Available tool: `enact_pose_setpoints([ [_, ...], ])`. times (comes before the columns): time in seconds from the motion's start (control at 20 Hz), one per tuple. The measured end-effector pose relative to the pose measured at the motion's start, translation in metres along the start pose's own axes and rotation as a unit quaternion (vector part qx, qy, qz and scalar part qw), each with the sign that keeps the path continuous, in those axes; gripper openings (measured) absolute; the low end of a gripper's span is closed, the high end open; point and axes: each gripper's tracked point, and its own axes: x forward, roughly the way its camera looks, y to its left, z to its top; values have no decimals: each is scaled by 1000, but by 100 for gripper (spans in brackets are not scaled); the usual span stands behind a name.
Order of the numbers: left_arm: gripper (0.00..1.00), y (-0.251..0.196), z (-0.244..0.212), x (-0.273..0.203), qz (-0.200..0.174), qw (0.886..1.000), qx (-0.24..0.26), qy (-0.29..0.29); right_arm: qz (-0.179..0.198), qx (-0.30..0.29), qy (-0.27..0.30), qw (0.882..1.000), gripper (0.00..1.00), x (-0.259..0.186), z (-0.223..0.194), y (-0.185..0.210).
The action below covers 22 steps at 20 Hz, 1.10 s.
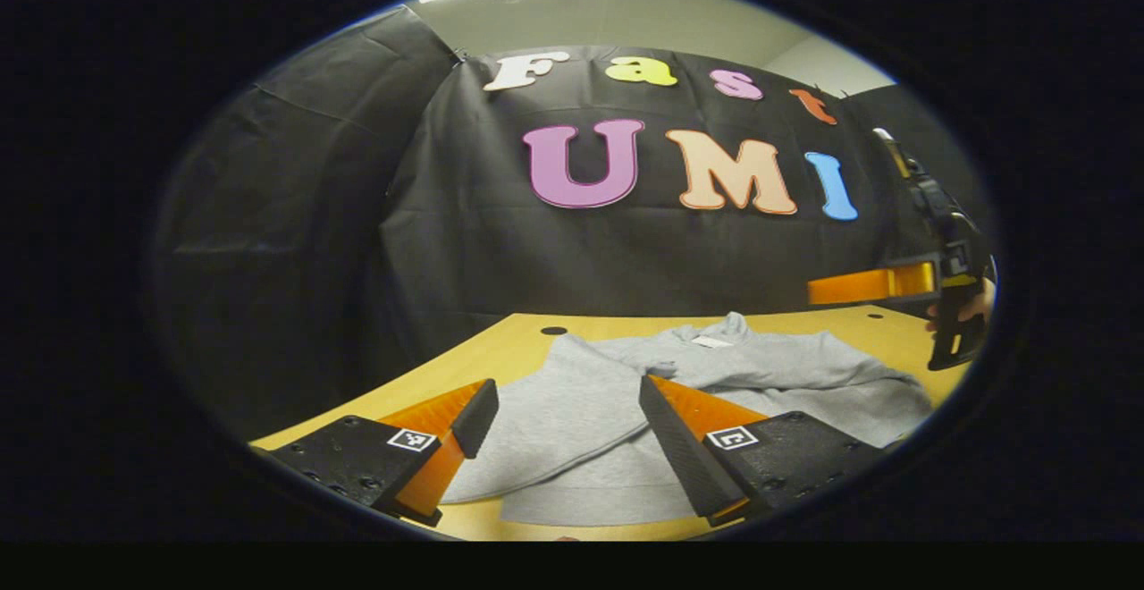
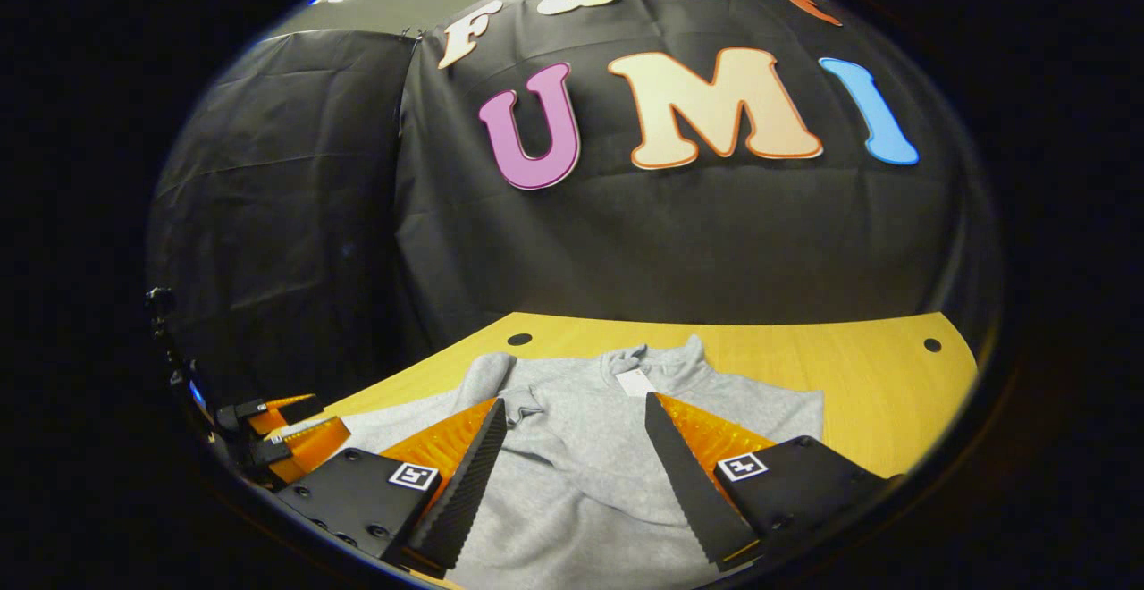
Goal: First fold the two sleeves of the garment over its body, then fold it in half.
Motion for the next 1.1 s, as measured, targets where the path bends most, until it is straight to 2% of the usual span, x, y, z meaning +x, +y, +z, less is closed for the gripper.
enact_pose_setpoints([
  [0.15, 94, 34, -7, -7, 10, 1000, 15, 23, -26, 15, -4, 1000, 97, -36, -12, -25],
  [0.45, 94, 109, -57, -26, 51, 990, 33, 125, -57, 35, -20, 998, 97, -87, -32, -51],
  [0.75, 93, 140, -97, -47, 66, 975, 24, 209, -85, 48, -45, 994, 97, -118, -39, -68],
  [0.8, 94, 143, -100, -49, 69, 974, 22, 215, -91, 48, -49, 993, 97, -121, -41, -72],
  [0.9, 89, 149, -105, -52, 75, 971, 21, 224, -105, 48, -55, 992, 97, -125, -42, -81],
  [1.0, 92, 152, -108, -55, 79, 969, 21, 232, -112, 52, -61, 990, 97, -128, -42, -86],
  [1.05, 98, 153, -109, -56, 81, 968, 20, 235, -113, 55, -60, 990, 97, -129, -43, -88],
  [1.1, 93, 154, -111, -57, 83, 968, 19, 236, -115, 56, -61, 990, 97, -130, -45, -90],
])
